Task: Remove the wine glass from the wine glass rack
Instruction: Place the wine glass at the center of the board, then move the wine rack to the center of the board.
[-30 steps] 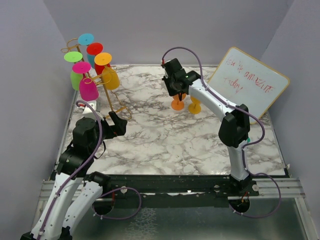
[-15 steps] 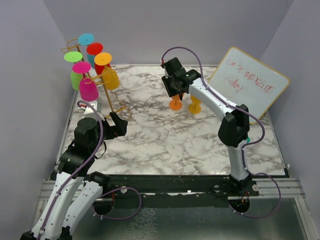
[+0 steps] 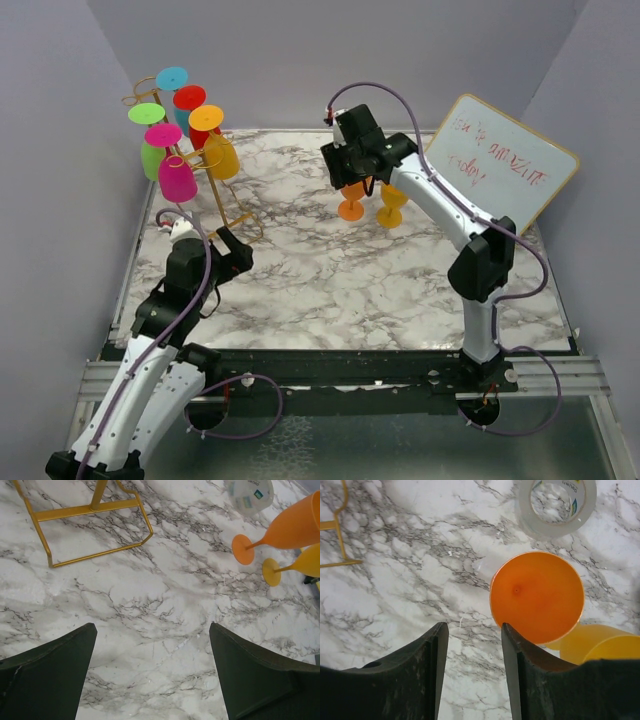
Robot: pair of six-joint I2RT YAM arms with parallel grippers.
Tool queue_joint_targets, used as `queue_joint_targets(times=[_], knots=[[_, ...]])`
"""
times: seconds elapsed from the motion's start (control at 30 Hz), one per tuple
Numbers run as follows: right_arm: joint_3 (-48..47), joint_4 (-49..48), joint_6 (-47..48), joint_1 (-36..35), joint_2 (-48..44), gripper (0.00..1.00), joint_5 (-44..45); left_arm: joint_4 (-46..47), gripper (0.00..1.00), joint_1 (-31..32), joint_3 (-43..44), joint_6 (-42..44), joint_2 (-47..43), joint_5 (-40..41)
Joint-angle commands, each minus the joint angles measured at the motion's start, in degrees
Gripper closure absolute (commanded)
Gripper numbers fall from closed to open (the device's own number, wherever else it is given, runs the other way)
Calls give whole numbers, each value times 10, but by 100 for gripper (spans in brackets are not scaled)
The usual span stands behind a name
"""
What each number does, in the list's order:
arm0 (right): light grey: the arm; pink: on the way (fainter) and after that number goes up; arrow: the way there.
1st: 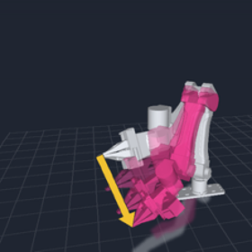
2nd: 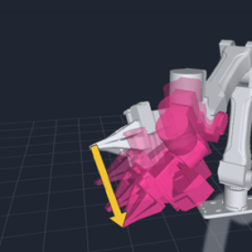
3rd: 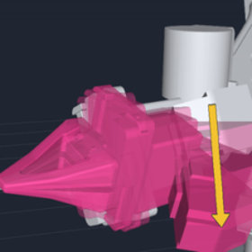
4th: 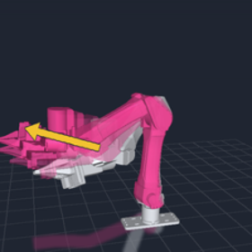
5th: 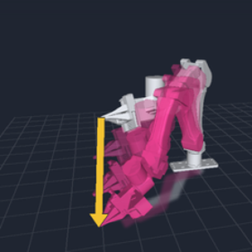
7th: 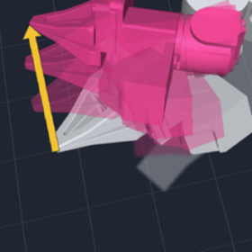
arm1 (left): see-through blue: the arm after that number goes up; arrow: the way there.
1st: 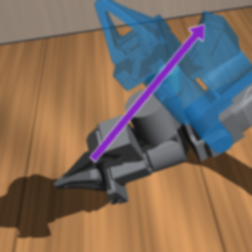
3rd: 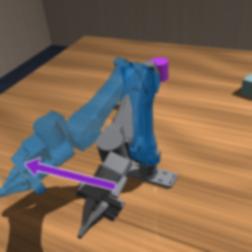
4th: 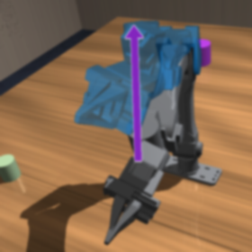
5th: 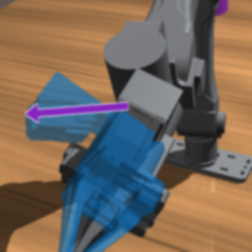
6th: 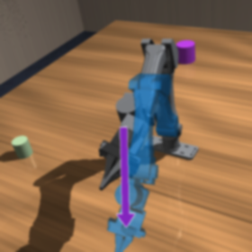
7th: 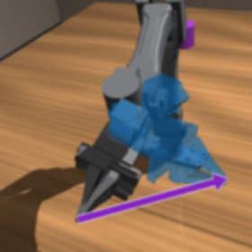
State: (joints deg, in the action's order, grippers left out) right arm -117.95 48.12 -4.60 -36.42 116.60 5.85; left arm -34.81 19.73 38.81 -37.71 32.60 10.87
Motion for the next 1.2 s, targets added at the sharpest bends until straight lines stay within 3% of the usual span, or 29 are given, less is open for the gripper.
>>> queue_joint_targets(times=[0.0,0.2,0.27,0.73,1.17], knots=[[25,-10,-14,-3,-78,46,-53,84,4,1,-31,12,8,-6],[85,-46,-33,-3,-155,43,-95,277,2,1,-93,75,56,-147],[105,-57,-41,-4,-181,42,-101,321,2,1,-105,73,88,-160],[189,-86,-61,-3,-330,36,-82,539,4,17,-138,81,301,6],[229,-76,-62,-3,-353,35,-76,676,4,21,-125,126,453,29]])
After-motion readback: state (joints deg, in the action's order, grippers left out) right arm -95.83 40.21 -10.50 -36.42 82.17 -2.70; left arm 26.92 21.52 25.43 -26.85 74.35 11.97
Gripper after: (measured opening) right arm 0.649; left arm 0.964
